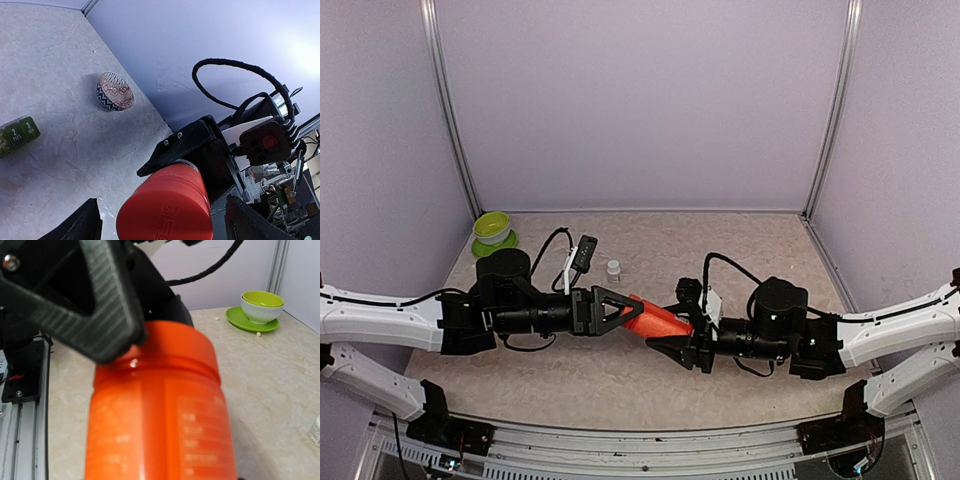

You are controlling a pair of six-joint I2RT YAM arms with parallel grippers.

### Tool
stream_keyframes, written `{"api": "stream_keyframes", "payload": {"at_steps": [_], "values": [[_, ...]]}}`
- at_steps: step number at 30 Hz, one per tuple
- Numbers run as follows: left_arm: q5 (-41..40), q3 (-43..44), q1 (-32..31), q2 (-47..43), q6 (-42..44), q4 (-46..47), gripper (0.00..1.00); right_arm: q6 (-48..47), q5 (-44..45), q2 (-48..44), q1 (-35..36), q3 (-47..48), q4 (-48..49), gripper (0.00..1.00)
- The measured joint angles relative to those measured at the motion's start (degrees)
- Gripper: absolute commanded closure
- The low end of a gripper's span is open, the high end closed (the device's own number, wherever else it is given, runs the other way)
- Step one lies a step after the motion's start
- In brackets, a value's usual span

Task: Sort the pills into containers
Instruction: Screw the lid of the pill bottle onto the pill bottle.

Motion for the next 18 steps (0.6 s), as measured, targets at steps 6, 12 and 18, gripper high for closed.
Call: {"api": "stream_keyframes", "payload": {"at_steps": [6,12,18], "values": [[0.5,0.0,0.0,0.0,-0.3,0.3,0.35,0.0,0.1,0.0,0.0,-0.6,0.1,0.76],[1.2,0.0,0.0,0.2,-0.2,1.2,0.38,0.7,-0.3,-0.4,0.0,-1.6,2.0,0.76],[2.7,0.0,-0.1,0.6,0.0,3.3,0.32,2.9,-1.3,-0.4,0.0,-1.6,3.5,0.76]]}}
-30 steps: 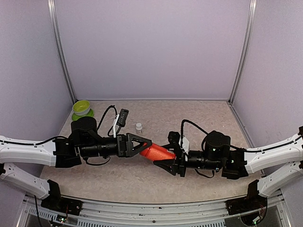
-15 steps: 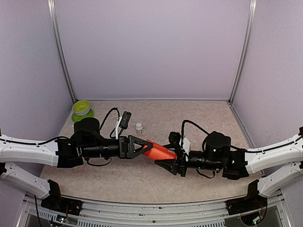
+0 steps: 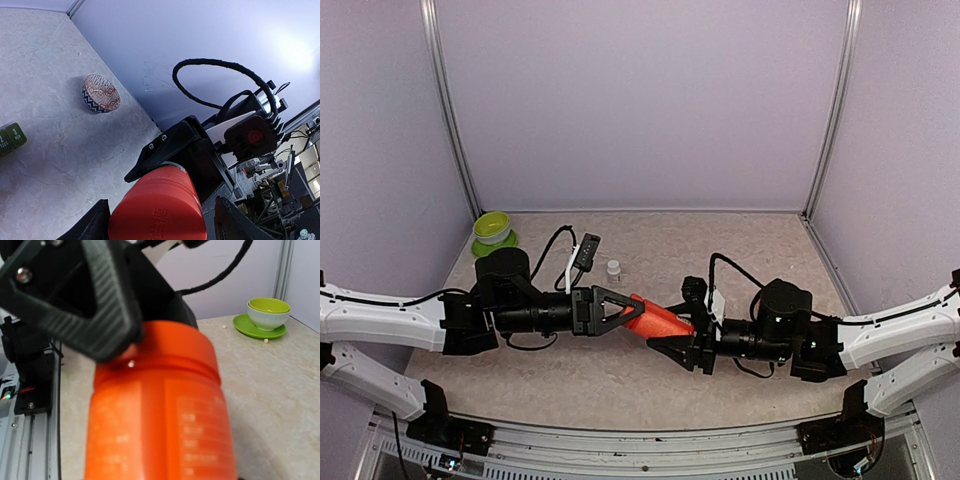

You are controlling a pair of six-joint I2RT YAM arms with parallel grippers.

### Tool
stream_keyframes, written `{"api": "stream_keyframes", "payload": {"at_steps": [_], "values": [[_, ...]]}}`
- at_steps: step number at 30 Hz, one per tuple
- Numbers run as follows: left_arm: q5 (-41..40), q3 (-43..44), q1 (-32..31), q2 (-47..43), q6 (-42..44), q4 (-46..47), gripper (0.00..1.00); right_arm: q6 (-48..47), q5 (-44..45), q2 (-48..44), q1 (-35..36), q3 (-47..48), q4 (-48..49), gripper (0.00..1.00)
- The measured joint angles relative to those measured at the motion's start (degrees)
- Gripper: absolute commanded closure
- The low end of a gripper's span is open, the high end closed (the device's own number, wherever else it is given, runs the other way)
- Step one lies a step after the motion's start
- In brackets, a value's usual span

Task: Sort the pills into containers
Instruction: Screw the lid of the pill bottle onto the pill bottle.

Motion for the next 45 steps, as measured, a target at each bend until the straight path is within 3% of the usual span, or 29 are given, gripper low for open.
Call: {"api": "stream_keyframes", "payload": {"at_steps": [13,33,36,43,45], "values": [[0.3,-0.1,0.0,0.2,0.4,0.8,0.5,0.6,0.0,0.3,0.0,0.0,1.5,0.75],[1.7,-0.6,-0.5,-1.6,9.3,2.6,0.46,12.2,-5.3,1.7,0.0,0.0,6.2,0.76],[2.1,-0.6,-0.8,-2.1,10.9,2.5,0.4,14.1,-6.5,1.7,-0.1,0.1,6.5,0.76],[2.5,-0.5,-2.6,-2.3,13.7,2.4,0.09,16.8,-9.4,2.1,0.0,1.3,4.0,0.76],[2.0,-0.5,-2.6,-2.5,13.4,2.3,0.04,16.2,-9.2,2.1,0.0,1.3,2.7,0.76]]}}
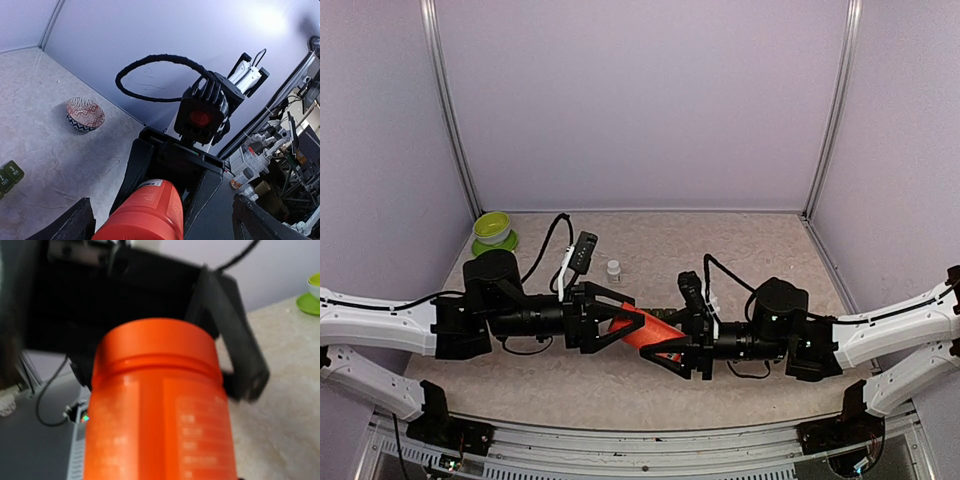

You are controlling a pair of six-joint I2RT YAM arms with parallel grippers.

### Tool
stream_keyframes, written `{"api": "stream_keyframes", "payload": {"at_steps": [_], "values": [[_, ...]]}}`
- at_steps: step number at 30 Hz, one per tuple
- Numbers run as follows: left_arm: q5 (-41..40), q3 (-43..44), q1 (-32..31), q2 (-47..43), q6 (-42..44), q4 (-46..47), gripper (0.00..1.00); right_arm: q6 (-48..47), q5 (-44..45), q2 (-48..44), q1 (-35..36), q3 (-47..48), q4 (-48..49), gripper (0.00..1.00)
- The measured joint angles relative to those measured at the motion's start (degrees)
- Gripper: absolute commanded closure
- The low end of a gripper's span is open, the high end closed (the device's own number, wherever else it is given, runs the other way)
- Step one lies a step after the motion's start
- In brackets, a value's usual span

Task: Sort the pills into containers
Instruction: Screw the lid of the pill bottle onto the pill bottle.

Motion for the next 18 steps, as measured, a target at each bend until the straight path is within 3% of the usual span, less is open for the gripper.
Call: {"api": "stream_keyframes", "payload": {"at_steps": [12,18], "values": [[-3.1,0.5,1.9,-3.3,-9.4,-5.2,0.02,-9.7,4.0,-4.4,0.0,0.0,-7.5,0.76],[-3.7,1.6,2.3,-1.0,-12.8,-9.8,0.08,-13.4,6.0,-5.2,0.0,0.0,-9.0,0.76]]}}
